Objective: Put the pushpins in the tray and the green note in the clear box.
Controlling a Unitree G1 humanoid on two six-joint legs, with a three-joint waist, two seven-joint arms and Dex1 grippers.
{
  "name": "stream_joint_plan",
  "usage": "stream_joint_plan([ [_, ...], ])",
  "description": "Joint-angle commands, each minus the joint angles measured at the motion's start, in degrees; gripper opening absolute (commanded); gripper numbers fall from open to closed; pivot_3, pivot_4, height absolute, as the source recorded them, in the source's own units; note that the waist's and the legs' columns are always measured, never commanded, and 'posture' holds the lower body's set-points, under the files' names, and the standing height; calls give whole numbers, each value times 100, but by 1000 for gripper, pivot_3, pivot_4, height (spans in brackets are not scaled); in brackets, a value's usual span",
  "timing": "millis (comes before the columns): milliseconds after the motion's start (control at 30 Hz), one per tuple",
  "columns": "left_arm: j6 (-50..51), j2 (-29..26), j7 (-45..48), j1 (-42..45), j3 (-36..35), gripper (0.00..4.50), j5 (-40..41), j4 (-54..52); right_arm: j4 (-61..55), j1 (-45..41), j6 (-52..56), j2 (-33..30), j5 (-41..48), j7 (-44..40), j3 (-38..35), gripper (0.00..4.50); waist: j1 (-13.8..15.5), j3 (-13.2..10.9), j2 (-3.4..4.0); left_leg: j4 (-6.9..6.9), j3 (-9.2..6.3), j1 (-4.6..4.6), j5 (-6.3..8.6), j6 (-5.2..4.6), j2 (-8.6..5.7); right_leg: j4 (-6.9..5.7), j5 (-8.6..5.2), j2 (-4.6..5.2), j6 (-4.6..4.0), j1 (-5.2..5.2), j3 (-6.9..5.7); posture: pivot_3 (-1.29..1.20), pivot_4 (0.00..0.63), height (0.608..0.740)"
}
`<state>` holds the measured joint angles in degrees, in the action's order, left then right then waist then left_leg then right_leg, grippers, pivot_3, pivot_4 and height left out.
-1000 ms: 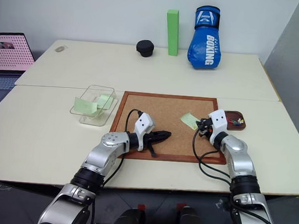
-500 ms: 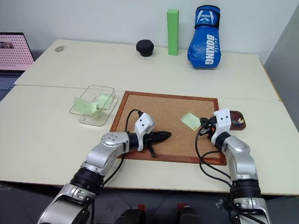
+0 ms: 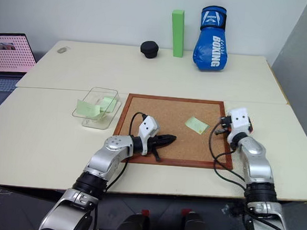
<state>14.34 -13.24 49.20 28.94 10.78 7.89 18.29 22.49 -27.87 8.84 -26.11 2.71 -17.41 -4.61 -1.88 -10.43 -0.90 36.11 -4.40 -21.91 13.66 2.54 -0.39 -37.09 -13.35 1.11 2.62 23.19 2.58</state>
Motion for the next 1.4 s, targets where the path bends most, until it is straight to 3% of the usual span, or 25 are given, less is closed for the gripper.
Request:
stream_joint_plan([
  [33,8,41,-28,-126,94,0,-41,122,304,-206,-589,-230,-420,51,145,32,-1,0,0,0,0,1,0,0,0,-1,0,-1,0,0,0,0,150,740],
  [300,-5,48,-37,-114,95,0,-44,128,1083,-586,-1059,-333,-708,-24,338,32,-6,0,0,4,3,0,-2,-3,0,-1,4,-1,7,-2,6,0,150,740],
  [367,-2,29,-33,-134,88,0,-42,112,1219,-663,-1147,-352,-760,15,345,459,-5,0,0,4,3,0,-2,-3,-1,0,4,0,7,-2,7,0,150,740],
  [400,-2,23,-32,-140,87,0,-42,106,1266,-685,-1181,-355,-775,17,343,467,-4,0,0,4,3,0,-2,-3,-1,1,4,0,7,-1,7,0,150,740],
  [433,2,17,-36,-149,84,0,-41,100,1308,-703,-1200,-362,-796,21,342,877,-4,0,0,3,3,0,-2,-3,-1,1,4,0,6,-1,6,0,150,740],
  [633,25,-6,-44,-203,78,0,-31,45,1386,-719,-1299,-386,-889,104,308,1979,-5,0,0,2,3,0,-2,-3,0,1,4,0,6,-1,7,0,150,740],
  [1000,7,10,-26,-99,88,0,-38,129,1170,-671,-1280,-315,-598,47,132,4443,-5,0,0,3,3,1,-2,-3,-1,-1,4,0,6,-1,7,0,150,740],
  [1200,8,3,-28,-125,95,0,-45,97,53,-97,-767,-118,271,-891,9,4443,-3,0,0,2,2,0,-2,-3,0,0,4,-1,6,-2,6,0,150,740],
  [1300,5,2,-51,-138,92,0,-50,87,-813,301,-37,121,1130,-1416,-103,4443,-1,0,0,2,0,0,-2,-3,0,0,4,0,6,-2,5,0,150,740],
  [1400,15,-2,-57,-171,98,0,-49,49,-1357,567,467,331,1538,-1490,-148,4443,1,0,1,3,-2,0,-2,-3,1,-2,4,-1,6,-2,3,0,150,740],
])
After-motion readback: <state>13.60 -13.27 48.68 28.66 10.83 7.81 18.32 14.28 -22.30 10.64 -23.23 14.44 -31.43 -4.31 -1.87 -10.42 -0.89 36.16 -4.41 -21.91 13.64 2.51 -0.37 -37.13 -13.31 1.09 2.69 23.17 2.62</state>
